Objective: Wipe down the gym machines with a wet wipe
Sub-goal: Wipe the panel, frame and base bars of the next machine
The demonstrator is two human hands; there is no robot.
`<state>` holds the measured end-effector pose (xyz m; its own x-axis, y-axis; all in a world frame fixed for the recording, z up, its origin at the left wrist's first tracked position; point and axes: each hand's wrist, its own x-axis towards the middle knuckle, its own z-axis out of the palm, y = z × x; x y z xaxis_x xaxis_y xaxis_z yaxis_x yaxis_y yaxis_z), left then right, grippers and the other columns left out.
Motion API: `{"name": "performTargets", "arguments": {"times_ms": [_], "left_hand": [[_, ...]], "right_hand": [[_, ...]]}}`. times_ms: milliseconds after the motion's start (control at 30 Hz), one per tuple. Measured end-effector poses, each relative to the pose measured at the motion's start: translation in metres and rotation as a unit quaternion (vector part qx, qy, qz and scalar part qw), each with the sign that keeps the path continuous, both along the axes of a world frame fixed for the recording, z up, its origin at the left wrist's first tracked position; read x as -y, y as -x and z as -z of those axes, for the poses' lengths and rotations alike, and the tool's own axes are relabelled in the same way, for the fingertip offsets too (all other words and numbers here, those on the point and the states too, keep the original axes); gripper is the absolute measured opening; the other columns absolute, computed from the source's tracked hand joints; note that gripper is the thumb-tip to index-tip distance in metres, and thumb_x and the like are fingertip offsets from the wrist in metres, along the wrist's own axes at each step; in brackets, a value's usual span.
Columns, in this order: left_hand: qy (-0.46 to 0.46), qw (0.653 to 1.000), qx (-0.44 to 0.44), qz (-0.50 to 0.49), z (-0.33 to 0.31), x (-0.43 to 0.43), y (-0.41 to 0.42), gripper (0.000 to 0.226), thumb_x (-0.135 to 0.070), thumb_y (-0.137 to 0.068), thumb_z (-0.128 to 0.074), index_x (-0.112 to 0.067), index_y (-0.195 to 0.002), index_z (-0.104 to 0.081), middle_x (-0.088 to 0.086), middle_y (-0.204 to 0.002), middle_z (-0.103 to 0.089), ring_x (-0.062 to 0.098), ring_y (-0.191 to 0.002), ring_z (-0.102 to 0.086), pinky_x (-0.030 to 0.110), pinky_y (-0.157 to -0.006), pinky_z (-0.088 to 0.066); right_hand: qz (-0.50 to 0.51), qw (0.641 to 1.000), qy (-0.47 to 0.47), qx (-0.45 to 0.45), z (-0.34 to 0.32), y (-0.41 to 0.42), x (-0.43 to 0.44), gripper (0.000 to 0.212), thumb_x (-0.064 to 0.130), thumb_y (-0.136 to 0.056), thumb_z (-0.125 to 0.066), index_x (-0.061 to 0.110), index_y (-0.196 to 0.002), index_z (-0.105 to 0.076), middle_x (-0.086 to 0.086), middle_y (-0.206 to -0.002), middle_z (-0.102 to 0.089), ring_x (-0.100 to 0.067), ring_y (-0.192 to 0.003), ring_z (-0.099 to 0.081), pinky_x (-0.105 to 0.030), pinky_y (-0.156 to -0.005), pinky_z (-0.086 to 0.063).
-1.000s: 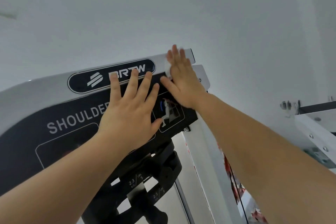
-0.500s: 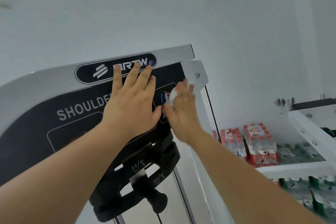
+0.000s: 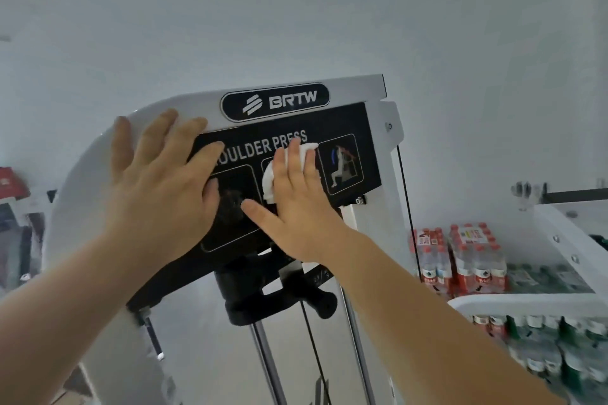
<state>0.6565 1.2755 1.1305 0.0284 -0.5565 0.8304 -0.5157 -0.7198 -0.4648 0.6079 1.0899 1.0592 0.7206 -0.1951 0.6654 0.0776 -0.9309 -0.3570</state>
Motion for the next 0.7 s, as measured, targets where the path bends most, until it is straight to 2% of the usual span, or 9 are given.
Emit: {"name": "performTargets", "arguments": {"times_ms": [100,167,267,333,433,500,533,600,700], "left_hand": [[0.020,1.000,-0.003,0.007,0.008,-0.027,-0.001,0.051,-0.032,-0.089,-0.050,-0.013,-0.135,-0.060,0.012,-0.148,-0.046,0.039,-0.141,-0.033,0.065,-0.117,-0.014],[0.044,0.998,0.012,0.038,0.014,-0.043,-0.004,0.049,-0.028,-0.090,-0.051,-0.012,-0.136,-0.058,0.014,-0.148,-0.045,0.039,-0.141,-0.033,0.063,-0.116,-0.018],[0.125,0.981,0.030,0.143,0.026,-0.065,-0.006,0.041,-0.015,-0.090,-0.058,-0.009,-0.130,-0.061,0.017,-0.147,-0.047,0.040,-0.137,-0.034,0.057,-0.109,-0.028],[0.176,0.964,0.013,0.200,0.034,-0.082,-0.006,0.039,-0.010,-0.089,-0.060,-0.009,-0.128,-0.062,0.016,-0.146,-0.048,0.038,-0.135,-0.036,0.052,-0.105,-0.031],[0.216,0.937,-0.086,0.261,0.049,-0.115,-0.016,0.042,-0.015,-0.093,-0.053,-0.009,-0.134,-0.058,0.014,-0.147,-0.046,0.038,-0.131,-0.039,0.045,-0.105,-0.031],[0.231,0.905,-0.197,0.297,0.064,-0.137,-0.032,0.045,-0.024,-0.097,-0.047,-0.013,-0.141,-0.051,0.009,-0.148,-0.043,0.030,-0.134,-0.037,0.042,-0.111,-0.030],[0.232,0.883,-0.257,0.317,0.074,-0.146,-0.040,0.046,-0.029,-0.098,-0.043,-0.018,-0.143,-0.048,0.004,-0.149,-0.041,0.025,-0.137,-0.036,0.047,-0.114,-0.032],[0.211,0.843,-0.342,0.357,0.093,-0.160,-0.054,0.048,-0.036,-0.099,-0.038,-0.027,-0.145,-0.046,-0.005,-0.150,-0.039,0.015,-0.140,-0.035,0.053,-0.113,-0.037],[0.164,0.810,-0.392,0.404,0.119,-0.171,-0.068,0.052,-0.037,-0.098,-0.041,-0.030,-0.149,-0.042,-0.012,-0.153,-0.035,0.006,-0.144,-0.031,0.049,-0.116,-0.036]], "right_hand": [[-0.019,0.997,-0.071,-0.024,-0.005,0.007,-0.027,0.098,0.075,-0.095,-0.025,0.014,-0.158,0.021,-0.003,-0.161,0.039,-0.029,-0.145,0.040,-0.052,-0.124,0.012],[-0.018,0.994,-0.103,0.013,0.003,0.004,-0.052,0.096,0.072,-0.098,-0.026,0.014,-0.158,0.020,-0.002,-0.162,0.038,-0.027,-0.145,0.041,-0.053,-0.125,0.011],[-0.006,0.996,-0.059,0.072,0.032,-0.008,-0.103,0.099,0.078,-0.093,-0.016,0.014,-0.157,0.023,-0.003,-0.161,0.041,-0.021,-0.141,0.047,-0.050,-0.123,0.017],[-0.019,0.994,-0.023,0.102,0.051,-0.011,-0.138,0.098,0.078,-0.091,-0.009,0.014,-0.157,0.024,-0.004,-0.160,0.041,-0.022,-0.144,0.045,-0.049,-0.122,0.018],[-0.042,0.992,0.012,0.120,0.071,-0.014,-0.178,0.093,0.066,-0.095,-0.017,0.007,-0.158,0.018,-0.008,-0.162,0.037,-0.030,-0.148,0.037,-0.051,-0.122,0.019],[-0.036,0.989,0.031,0.138,0.078,-0.018,-0.197,0.093,0.066,-0.097,-0.017,0.003,-0.158,0.013,-0.013,-0.164,0.032,-0.035,-0.149,0.033,-0.055,-0.122,0.017],[-0.024,0.989,0.031,0.145,0.075,-0.021,-0.202,0.094,0.068,-0.097,-0.015,0.002,-0.158,0.012,-0.014,-0.164,0.031,-0.035,-0.150,0.032,-0.056,-0.122,0.016],[-0.006,0.987,0.010,0.159,0.056,-0.026,-0.204,0.095,0.072,-0.097,-0.014,0.006,-0.159,0.014,-0.010,-0.165,0.031,-0.031,-0.150,0.033,-0.057,-0.123,0.014],[0.015,0.987,-0.027,0.159,0.012,-0.025,-0.209,0.093,0.075,-0.095,-0.014,0.016,-0.158,0.019,-0.003,-0.165,0.032,-0.021,-0.150,0.035,-0.055,-0.124,0.013]]}}
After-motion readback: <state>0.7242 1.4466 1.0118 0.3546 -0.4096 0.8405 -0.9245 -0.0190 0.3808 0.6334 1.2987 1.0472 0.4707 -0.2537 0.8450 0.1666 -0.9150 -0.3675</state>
